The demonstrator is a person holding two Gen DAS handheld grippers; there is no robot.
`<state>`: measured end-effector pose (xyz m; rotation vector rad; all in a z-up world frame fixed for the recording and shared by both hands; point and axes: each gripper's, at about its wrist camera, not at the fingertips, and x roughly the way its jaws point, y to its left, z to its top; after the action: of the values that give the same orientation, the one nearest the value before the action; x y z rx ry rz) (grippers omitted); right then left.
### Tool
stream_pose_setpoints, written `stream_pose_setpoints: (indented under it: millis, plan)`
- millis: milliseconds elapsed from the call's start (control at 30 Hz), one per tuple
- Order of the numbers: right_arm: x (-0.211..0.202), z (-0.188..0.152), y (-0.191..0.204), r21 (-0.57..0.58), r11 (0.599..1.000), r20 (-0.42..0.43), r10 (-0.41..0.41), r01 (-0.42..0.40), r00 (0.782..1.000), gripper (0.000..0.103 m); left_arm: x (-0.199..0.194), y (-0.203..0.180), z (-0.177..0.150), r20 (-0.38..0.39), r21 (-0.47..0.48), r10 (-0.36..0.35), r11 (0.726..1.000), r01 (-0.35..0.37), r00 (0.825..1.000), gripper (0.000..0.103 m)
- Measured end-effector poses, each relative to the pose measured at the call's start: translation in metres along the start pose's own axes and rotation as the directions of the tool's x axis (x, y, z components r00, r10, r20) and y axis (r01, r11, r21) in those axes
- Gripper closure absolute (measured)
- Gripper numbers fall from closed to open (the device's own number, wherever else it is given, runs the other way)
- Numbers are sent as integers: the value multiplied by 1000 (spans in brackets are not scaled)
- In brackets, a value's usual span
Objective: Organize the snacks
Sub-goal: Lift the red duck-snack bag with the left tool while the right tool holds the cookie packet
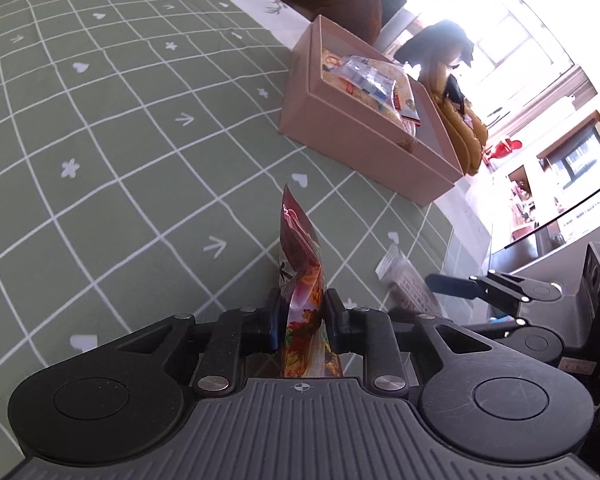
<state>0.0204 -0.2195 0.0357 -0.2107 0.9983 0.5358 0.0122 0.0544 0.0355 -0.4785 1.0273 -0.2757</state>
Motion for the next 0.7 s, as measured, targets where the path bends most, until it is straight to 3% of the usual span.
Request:
stream_pose_setpoints:
  millis: [100, 133, 333, 433, 700]
  plan:
    - [2, 2, 14, -31, 999, -14, -42, 41, 999, 41, 3, -3, -2, -12, 12, -3, 1000, 3, 1000, 76]
    - [1, 3, 17, -37, 999, -13, -35, 34, 999, 50, 4, -4, -2, -13, 16, -4, 1000, 4, 1000, 76]
    - [-2, 5, 38, -82, 997, -26, -11, 8, 1000, 61, 23, -11, 1, -7, 30, -16, 999, 17, 1000, 70]
    - [0, 9, 43, -83, 997, -30, -8, 6, 999, 62, 28, -19, 1, 4, 49, -2, 999, 2, 1000, 69]
    - [0, 8, 34, -54, 999, -28, 0, -2, 1000, 66, 29, -18, 3, 30, -17, -25, 1000, 26, 999, 74]
